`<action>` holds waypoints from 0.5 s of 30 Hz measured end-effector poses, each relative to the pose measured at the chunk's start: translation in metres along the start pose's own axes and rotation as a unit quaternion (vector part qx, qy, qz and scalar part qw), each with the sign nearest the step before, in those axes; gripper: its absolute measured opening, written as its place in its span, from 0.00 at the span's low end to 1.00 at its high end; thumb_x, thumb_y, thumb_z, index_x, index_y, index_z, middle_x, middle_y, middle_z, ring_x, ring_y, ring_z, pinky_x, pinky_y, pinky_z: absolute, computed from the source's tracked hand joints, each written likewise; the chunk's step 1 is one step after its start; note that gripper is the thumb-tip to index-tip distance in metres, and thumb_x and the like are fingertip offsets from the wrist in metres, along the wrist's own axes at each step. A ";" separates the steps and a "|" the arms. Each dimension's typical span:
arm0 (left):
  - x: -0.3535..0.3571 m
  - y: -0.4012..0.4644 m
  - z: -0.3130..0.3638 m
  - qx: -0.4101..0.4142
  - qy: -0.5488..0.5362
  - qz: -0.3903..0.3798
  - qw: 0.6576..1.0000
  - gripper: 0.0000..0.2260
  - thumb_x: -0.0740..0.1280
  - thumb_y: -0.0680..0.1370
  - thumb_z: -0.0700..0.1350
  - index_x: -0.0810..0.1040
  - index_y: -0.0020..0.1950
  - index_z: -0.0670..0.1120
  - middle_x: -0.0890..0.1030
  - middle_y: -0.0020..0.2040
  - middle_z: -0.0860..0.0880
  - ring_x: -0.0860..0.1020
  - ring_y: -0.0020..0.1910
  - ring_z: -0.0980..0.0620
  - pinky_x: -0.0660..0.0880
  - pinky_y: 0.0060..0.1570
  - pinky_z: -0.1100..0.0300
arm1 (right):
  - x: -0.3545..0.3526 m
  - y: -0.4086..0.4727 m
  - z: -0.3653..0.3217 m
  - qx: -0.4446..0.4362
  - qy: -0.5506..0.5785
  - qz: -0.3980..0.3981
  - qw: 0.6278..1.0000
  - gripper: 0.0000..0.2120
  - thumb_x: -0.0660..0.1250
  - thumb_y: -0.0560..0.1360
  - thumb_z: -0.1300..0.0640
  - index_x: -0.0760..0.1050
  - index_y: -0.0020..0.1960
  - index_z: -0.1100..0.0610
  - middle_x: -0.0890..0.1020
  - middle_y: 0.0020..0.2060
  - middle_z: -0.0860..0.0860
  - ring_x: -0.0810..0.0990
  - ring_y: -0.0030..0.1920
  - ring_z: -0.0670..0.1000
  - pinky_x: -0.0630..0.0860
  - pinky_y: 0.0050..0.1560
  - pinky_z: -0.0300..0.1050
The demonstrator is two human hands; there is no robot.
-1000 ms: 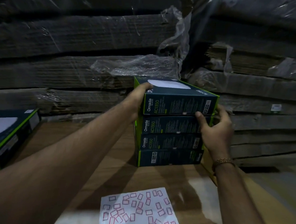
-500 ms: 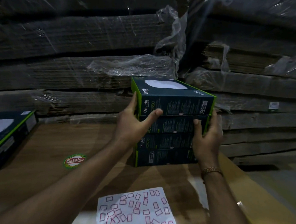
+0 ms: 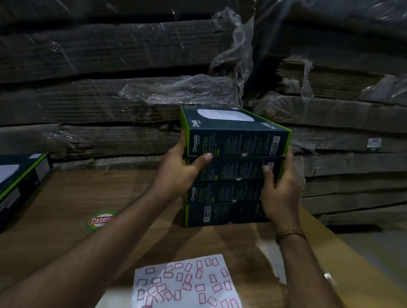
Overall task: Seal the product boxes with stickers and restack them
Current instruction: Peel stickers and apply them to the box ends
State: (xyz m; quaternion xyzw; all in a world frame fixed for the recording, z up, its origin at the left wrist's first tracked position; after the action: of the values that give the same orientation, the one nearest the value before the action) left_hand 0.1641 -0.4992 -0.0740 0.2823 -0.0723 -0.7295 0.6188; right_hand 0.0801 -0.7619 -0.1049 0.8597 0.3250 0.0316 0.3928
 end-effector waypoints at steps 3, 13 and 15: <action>0.000 -0.002 0.002 -0.010 0.010 0.000 1.000 0.29 0.75 0.79 0.57 0.71 0.79 0.57 0.83 0.66 0.57 0.81 0.66 0.55 0.80 0.67 0.43 | -0.001 0.000 -0.001 -0.003 -0.002 0.001 1.000 0.31 0.64 0.87 0.58 0.56 0.86 0.57 0.71 0.78 0.54 0.67 0.72 0.41 0.62 0.66 0.22; -0.005 0.000 0.010 -0.012 0.025 0.015 1.000 0.25 0.77 0.79 0.51 0.77 0.74 0.52 0.85 0.63 0.55 0.83 0.61 0.57 0.80 0.65 0.50 | 0.001 0.002 0.004 -0.013 -0.024 0.003 1.000 0.30 0.61 0.88 0.60 0.55 0.87 0.58 0.72 0.78 0.59 0.70 0.74 0.53 0.67 0.71 0.40; -0.005 0.000 0.011 -0.014 0.021 0.018 1.000 0.24 0.77 0.79 0.50 0.77 0.74 0.51 0.85 0.63 0.55 0.83 0.61 0.56 0.80 0.65 0.50 | 0.002 0.001 0.007 -0.007 -0.041 -0.001 0.999 0.29 0.59 0.89 0.60 0.53 0.87 0.58 0.70 0.79 0.61 0.69 0.73 0.54 0.68 0.68 0.41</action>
State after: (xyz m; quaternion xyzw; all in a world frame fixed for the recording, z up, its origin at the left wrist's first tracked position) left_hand 0.1593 -0.4973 -0.0632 0.2876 -0.0545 -0.7131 0.6370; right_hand 0.0841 -0.7657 -0.1091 0.8572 0.3089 -0.0020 0.4120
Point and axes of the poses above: each hand's wrist, its own y-axis towards the middle knuckle, its own x-axis out of the palm, z = x × y, the point moved 10 cm from there along y, towards the middle knuckle
